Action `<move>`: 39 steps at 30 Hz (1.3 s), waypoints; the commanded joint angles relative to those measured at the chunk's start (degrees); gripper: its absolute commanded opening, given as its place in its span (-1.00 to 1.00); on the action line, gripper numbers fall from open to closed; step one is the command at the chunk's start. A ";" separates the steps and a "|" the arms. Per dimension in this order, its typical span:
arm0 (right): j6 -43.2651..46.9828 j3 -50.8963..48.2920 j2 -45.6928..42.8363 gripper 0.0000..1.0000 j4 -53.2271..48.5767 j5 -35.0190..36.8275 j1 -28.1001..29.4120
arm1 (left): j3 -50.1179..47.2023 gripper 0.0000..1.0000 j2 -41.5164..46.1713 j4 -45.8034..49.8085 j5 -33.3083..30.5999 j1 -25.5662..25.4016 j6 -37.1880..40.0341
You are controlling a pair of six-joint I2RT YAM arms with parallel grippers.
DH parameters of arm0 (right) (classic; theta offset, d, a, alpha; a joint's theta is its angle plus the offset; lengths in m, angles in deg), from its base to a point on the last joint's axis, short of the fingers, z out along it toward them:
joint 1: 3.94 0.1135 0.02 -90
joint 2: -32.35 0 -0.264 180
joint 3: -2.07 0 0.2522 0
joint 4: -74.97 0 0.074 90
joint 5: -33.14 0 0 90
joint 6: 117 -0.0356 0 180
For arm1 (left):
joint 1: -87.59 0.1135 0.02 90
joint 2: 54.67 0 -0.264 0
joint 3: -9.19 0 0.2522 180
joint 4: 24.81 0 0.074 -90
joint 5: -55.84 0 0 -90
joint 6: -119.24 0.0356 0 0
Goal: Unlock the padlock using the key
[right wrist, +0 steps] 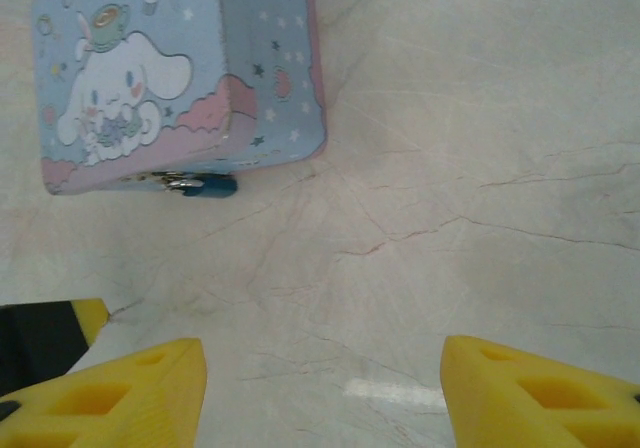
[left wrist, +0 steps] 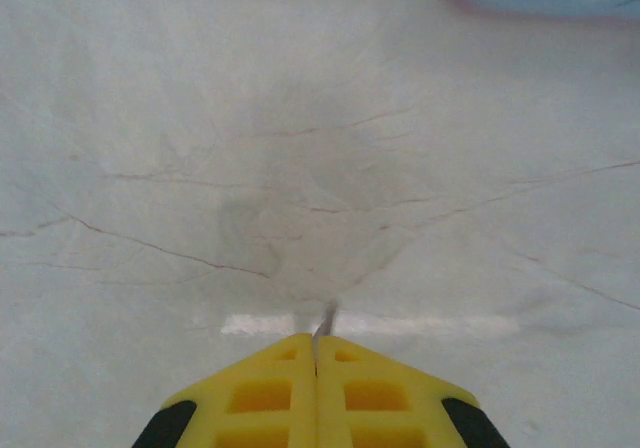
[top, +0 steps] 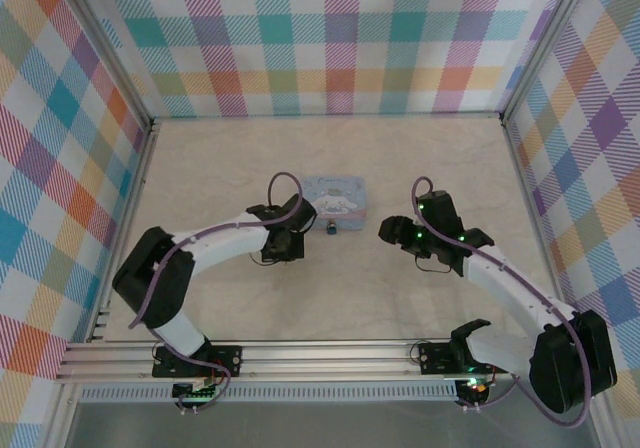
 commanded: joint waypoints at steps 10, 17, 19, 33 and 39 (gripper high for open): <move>0.15 2.23 -1.20 0.17 13.16 -16.27 1.93 | 8.46 -1.00 12.21 -3.02 9.83 -0.71 8.55; 6.76 6.03 -1.15 -0.01 16.08 -18.40 2.46 | 17.92 -1.00 10.90 -0.28 23.45 0.17 12.96; 10.63 6.65 -1.24 -0.12 16.75 -18.33 2.50 | 20.63 -1.00 10.15 0.71 27.27 0.43 14.42; 31.07 16.41 -0.32 -0.23 7.50 -30.99 2.47 | 33.13 -1.00 3.26 7.92 38.43 0.98 19.25; 33.08 16.06 -0.65 -0.06 5.25 -32.45 2.47 | 32.95 -1.00 3.43 7.92 38.34 1.28 19.35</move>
